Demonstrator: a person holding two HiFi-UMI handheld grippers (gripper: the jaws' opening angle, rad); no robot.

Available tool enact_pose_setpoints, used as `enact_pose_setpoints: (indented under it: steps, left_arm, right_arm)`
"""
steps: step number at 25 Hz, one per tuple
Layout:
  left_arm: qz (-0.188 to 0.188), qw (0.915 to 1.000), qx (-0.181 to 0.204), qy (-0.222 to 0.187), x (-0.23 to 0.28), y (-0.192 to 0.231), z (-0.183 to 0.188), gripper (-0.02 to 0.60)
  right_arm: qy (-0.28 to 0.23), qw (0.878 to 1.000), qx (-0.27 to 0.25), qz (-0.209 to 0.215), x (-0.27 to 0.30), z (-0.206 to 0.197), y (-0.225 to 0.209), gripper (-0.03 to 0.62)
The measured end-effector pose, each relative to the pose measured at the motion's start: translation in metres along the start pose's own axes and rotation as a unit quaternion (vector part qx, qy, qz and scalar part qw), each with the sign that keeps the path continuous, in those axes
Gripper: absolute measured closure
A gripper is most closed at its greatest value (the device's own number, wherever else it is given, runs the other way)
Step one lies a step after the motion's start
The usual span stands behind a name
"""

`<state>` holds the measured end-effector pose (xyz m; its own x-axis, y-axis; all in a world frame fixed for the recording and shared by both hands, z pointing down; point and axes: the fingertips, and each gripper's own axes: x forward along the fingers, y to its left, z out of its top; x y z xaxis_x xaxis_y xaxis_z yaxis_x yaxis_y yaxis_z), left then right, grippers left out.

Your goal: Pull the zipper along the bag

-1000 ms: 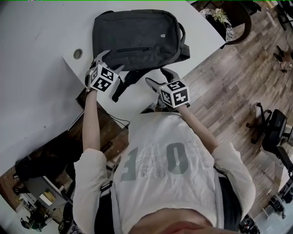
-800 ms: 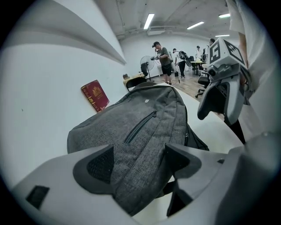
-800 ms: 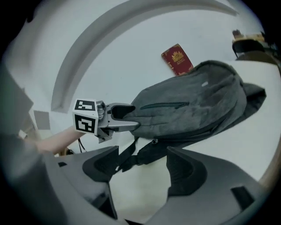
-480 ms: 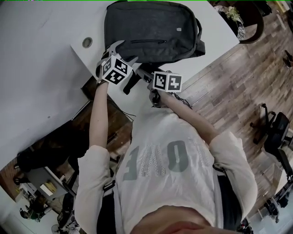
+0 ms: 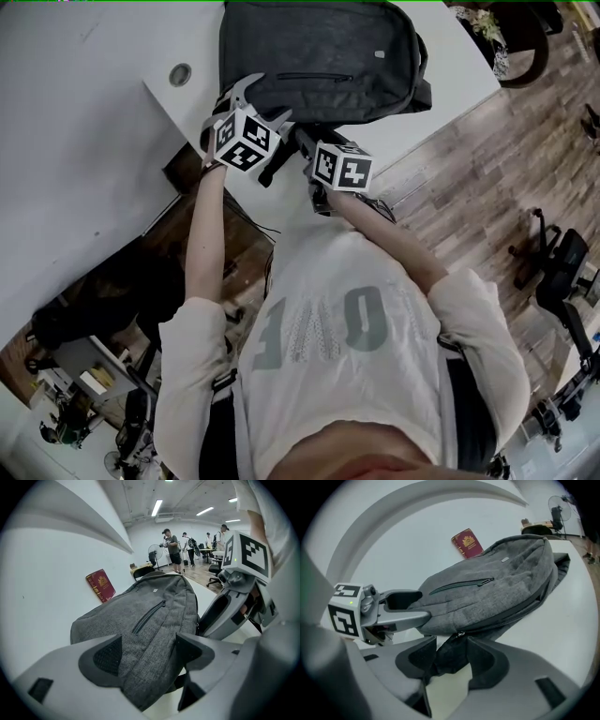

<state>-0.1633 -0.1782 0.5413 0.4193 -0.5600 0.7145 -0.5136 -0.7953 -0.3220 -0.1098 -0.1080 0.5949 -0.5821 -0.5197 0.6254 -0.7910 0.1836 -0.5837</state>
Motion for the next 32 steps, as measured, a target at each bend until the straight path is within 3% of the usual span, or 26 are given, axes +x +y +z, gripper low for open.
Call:
enact_pose_setpoints:
  steps: [4,7,10,15,21,24,28,32]
  left_arm:
    - [0.002,1.0,0.001,-0.003,0.0,0.0,0.0,0.201]
    - [0.005,1.0,0.002,-0.004,0.001,0.0,-0.001,0.201]
    - [0.009,0.9999,0.004,-0.004,0.001,-0.001,0.0,0.202]
    - [0.007,0.9999,0.007,-0.007,0.001,-0.001,0.001,0.202]
    - [0.009,0.9999,0.01,-0.01,0.001,0.0,0.001,0.202]
    - [0.009,0.9999,0.011,-0.009,0.0,0.001,0.0,0.202]
    - [0.009,0.9999,0.01,-0.009,-0.001,0.0,0.0,0.202]
    - [0.011,0.9999,0.009,-0.008,-0.001,-0.001,-0.001,0.202]
  right_arm:
    - [-0.014,0.995,0.1,-0.027,0.006,0.008,-0.005,0.375]
    - [-0.028,0.99,0.125,-0.062,0.008,0.01,-0.005,0.376]
    - [-0.043,0.99,0.115,-0.076,0.008,0.01,-0.005,0.387]
    - [-0.032,0.996,0.063,-0.06,0.006,0.007,-0.005,0.426]
    - [-0.029,0.996,0.022,-0.083,0.009,0.007,-0.008,0.444]
    - [-0.025,0.996,-0.015,-0.088,0.008,0.006,-0.011,0.508]
    - [-0.035,0.994,0.024,-0.102,0.008,0.006,-0.013,0.511]
    - [-0.038,0.994,0.029,-0.096,0.007,0.005,-0.015,0.537]
